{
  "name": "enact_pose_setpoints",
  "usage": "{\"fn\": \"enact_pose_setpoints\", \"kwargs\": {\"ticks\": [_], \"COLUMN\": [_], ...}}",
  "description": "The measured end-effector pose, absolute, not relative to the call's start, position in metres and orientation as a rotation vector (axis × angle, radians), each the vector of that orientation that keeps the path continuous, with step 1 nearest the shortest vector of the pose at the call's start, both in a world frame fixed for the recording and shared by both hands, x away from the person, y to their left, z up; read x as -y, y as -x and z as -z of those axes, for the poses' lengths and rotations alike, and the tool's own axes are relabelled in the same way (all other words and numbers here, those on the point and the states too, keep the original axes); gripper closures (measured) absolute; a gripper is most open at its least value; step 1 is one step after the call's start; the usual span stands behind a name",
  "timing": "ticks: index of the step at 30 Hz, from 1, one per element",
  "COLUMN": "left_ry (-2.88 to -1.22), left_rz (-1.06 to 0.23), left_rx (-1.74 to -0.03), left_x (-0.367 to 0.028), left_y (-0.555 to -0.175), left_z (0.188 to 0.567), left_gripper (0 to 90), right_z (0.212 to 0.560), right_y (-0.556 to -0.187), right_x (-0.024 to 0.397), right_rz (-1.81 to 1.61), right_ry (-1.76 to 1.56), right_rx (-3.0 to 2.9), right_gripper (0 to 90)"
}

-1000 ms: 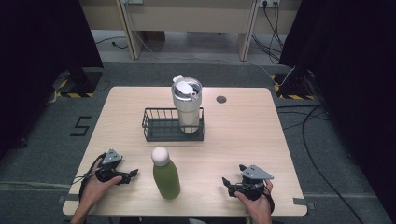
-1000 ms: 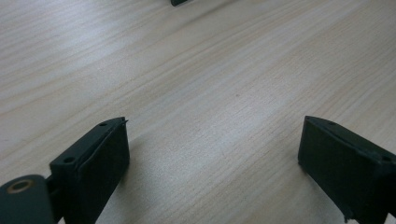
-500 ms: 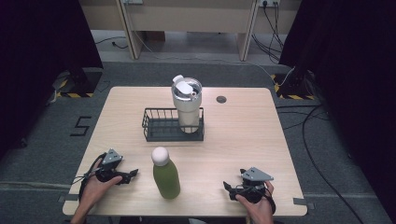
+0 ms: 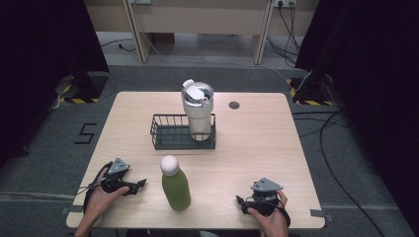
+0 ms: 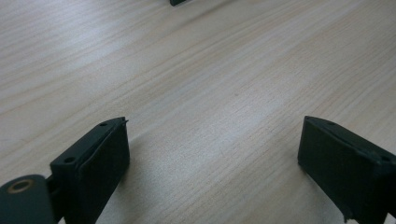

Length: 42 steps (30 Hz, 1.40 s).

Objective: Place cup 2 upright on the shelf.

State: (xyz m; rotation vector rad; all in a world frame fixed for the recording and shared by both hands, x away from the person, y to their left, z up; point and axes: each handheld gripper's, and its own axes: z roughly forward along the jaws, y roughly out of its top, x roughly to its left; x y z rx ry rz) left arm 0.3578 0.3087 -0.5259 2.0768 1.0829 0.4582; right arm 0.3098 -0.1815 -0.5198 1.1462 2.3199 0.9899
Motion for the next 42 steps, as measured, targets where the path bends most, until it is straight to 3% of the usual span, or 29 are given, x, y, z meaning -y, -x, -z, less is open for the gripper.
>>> {"fn": "enact_pose_setpoints", "kwargs": {"ticks": [3,11,29,42], "left_ry": [-2.063,-2.017,-1.841,-1.809], "left_rz": [-0.453,-0.483,-0.399,-0.384], "left_rx": [-1.067,-1.043,-0.938,-0.835], "left_x": [-0.31,-0.313,-0.309,-0.295], "left_y": [-0.357,-0.35,-0.316,-0.296], "left_z": [0.525,0.523,0.509,0.503], "left_gripper": [15.5,15.0,14.9,14.9], "right_z": [0.52,0.52,0.52,0.52], "right_y": [-0.31,-0.31,-0.311,-0.311], "right_x": [0.181,0.18,0.18,0.18], "right_rz": [-0.988,-0.985,-0.985,-0.982], "right_ry": [-1.155,-1.167,-1.162,-1.155], "right_rx": [-2.317,-2.314,-2.317,-2.317], "right_gripper": [14.6,14.2,13.5,13.4]}}
